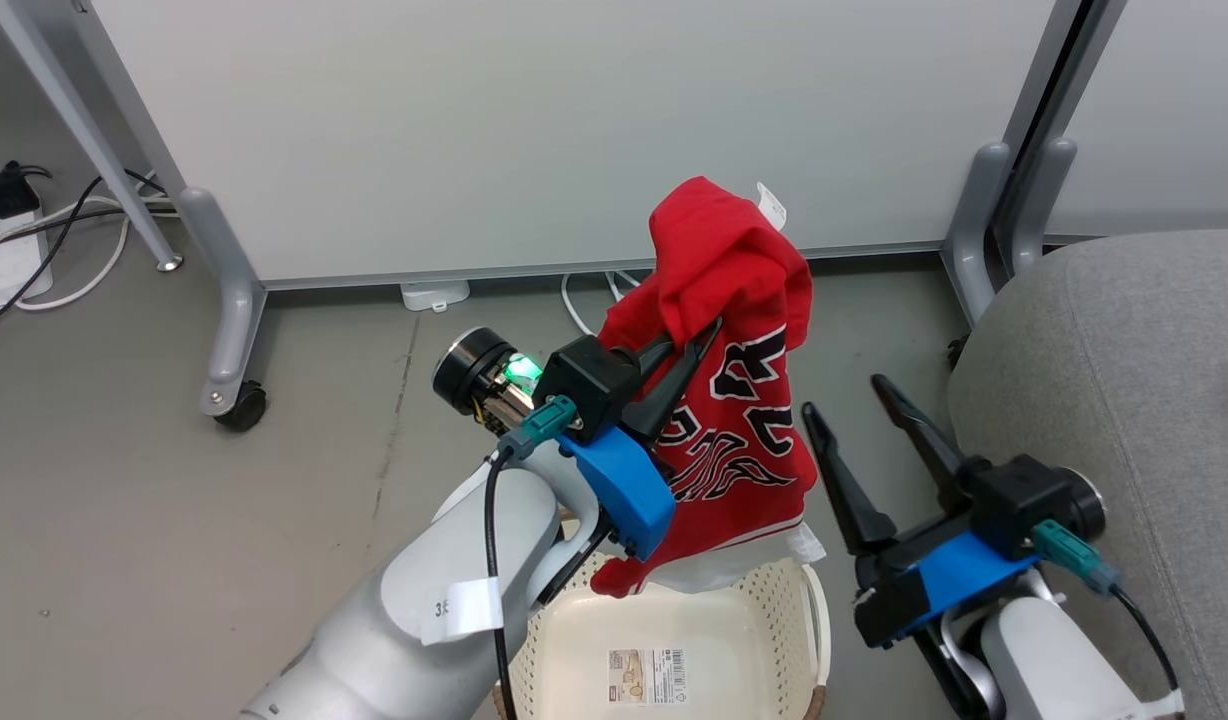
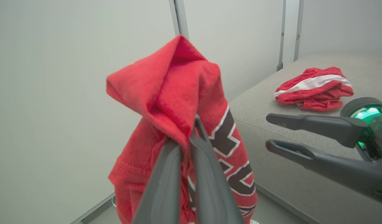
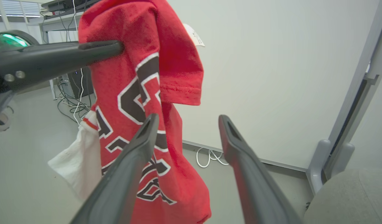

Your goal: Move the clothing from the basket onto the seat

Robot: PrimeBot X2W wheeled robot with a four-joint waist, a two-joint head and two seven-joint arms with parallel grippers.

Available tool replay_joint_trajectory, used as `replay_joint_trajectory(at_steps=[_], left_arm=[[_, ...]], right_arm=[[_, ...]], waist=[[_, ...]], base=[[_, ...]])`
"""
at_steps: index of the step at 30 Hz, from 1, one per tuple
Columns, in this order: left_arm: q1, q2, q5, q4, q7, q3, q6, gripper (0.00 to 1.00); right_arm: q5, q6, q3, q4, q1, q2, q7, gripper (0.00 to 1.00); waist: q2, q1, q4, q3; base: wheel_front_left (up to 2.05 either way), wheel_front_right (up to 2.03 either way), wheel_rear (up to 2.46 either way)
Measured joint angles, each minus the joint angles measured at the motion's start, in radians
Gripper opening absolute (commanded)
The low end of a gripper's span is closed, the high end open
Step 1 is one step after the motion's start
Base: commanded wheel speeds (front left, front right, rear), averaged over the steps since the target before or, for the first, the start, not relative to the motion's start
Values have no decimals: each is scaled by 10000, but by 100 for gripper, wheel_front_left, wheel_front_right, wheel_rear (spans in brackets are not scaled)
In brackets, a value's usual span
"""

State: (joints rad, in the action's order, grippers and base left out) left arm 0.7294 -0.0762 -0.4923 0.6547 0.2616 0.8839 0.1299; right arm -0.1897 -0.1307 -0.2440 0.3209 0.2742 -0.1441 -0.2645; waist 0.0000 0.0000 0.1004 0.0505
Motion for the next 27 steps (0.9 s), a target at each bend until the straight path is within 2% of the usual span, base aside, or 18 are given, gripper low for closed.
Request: replay_joint_trajectory(at_steps=[7, 22, 23, 24, 25, 27], left_arm=[[35, 75, 100, -188, 0, -6, 0, 0], [185, 190, 201, -646, 0, 92, 0, 0], [203, 196, 201, -665, -2, 105, 0, 0], [215, 199, 199, -685, 0, 111, 0, 0], [224, 203, 199, -694, 0, 127, 0, 0], [226, 205, 199, -709, 0, 130, 0, 0]], right_arm=[[-171, 0, -986, 403, 781, 46, 0, 100], [-359, 0, -1916, 1893, 2240, 307, 0, 100], [-389, 0, -1964, 1987, 2282, 320, 0, 53], [-422, 0, -1987, 2056, 2325, 332, 0, 9], [-424, 0, -1994, 2077, 2367, 336, 0, 0], [-479, 0, -2019, 2102, 2409, 339, 0, 0]], waist=[[0, 0, 131, 105], [0, 0, 539, 451], [0, 0, 557, 460], [0, 0, 572, 468], [0, 0, 585, 476], [0, 0, 599, 488]], base=[[0, 0, 0], [0, 0, 0], [0, 0, 0], [0, 0, 0], [0, 0, 0], [0, 0, 0]])
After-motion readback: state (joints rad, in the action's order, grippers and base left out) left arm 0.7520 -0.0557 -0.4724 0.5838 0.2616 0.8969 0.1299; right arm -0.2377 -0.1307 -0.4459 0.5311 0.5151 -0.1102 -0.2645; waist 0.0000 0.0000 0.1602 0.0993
